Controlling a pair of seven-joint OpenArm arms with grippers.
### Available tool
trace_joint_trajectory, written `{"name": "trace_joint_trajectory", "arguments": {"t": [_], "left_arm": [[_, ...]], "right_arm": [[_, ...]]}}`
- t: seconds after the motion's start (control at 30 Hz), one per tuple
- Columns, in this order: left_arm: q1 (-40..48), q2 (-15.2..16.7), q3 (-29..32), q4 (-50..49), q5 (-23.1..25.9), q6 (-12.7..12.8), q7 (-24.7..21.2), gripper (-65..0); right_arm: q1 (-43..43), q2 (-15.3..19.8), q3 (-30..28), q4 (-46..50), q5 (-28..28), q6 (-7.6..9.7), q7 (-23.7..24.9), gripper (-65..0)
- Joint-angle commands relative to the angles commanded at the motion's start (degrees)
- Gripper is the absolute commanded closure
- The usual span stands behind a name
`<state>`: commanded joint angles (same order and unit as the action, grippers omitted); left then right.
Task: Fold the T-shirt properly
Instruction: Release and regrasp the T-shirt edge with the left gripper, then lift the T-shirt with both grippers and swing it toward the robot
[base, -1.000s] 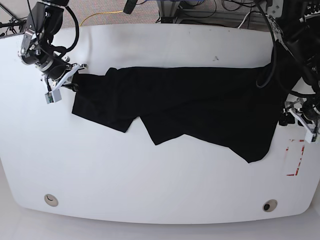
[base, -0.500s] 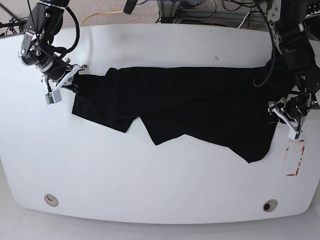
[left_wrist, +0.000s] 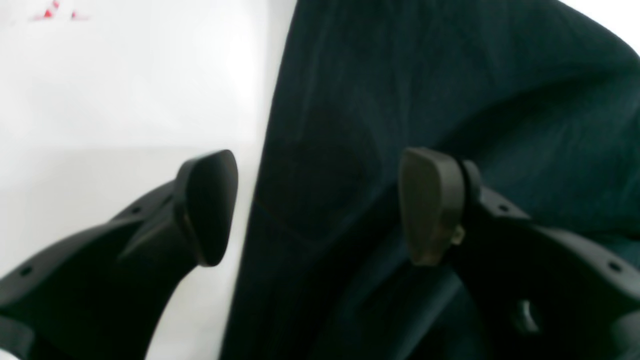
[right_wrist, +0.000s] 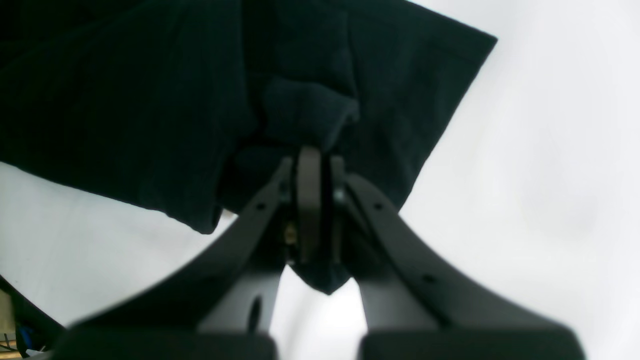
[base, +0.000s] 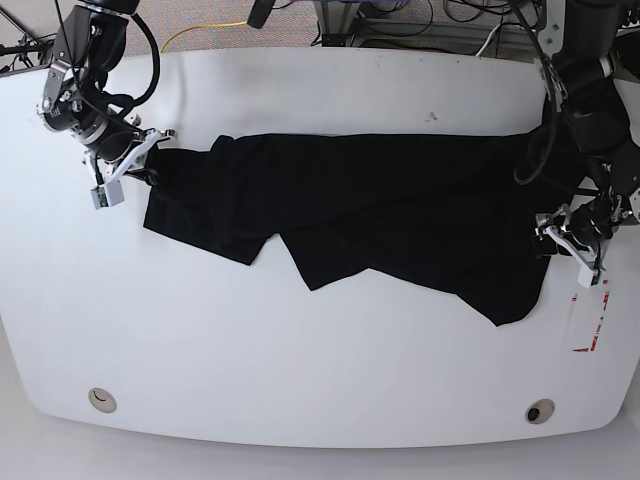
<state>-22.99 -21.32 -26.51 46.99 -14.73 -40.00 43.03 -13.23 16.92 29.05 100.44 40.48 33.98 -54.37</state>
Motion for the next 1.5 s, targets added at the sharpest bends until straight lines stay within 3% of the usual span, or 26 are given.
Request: {"name": "trace_joint_trajectory", "arguments": {"t": [0.07, 0.13, 0.23, 0.33, 0.63, 0.87, 1.07, 1.5], "left_arm": [[0.0, 1.1, 0.0, 0.4, 0.1, 0.0, 0.1, -42.5], [0.0, 1.4, 0.0, 0.5, 0.3, 0.0, 0.2, -34.0], [0.0, 1.4, 0.0, 0.1, 0.4, 0.0, 0.2, -13.6], [0.0, 1.5, 0.0, 0.0, 0.4, 0.1, 0.2, -2.8], [0.1, 1.3, -0.3, 1.8, -0.1, 0.0, 1.0, -0.3], [0.1, 1.6, -5.5, 16.4, -0.1, 0.0, 9.8, -0.3], [-2.3, 1.6, -6.2, 24.4, -0.1, 0.0, 16.8, -0.3], [-11.5, 1.8, -9.6, 36.6, -0.2, 0.0, 28.5, -0.3]], "right_arm": [[0.0, 0.0, 0.0, 0.0, 0.0, 0.0, 0.0, 0.0], [0.4, 0.0, 0.0, 0.0, 0.0, 0.0, 0.0, 0.0], [0.6, 0.0, 0.0, 0.0, 0.0, 0.0, 0.0, 0.0], [0.8, 0.0, 0.0, 0.0, 0.0, -0.09, 0.0, 0.0], [1.0, 0.0, -0.2, 0.4, 0.3, -0.09, 0.0, 0.0], [3.9, 0.4, -0.2, 2.5, 0.0, 0.26, -0.2, 0.0], [8.0, 0.5, -0.4, 3.7, -0.1, 0.18, -0.4, 0.0], [25.1, 8.7, -8.2, 1.5, -0.2, -0.18, -0.4, 0.0]]}}
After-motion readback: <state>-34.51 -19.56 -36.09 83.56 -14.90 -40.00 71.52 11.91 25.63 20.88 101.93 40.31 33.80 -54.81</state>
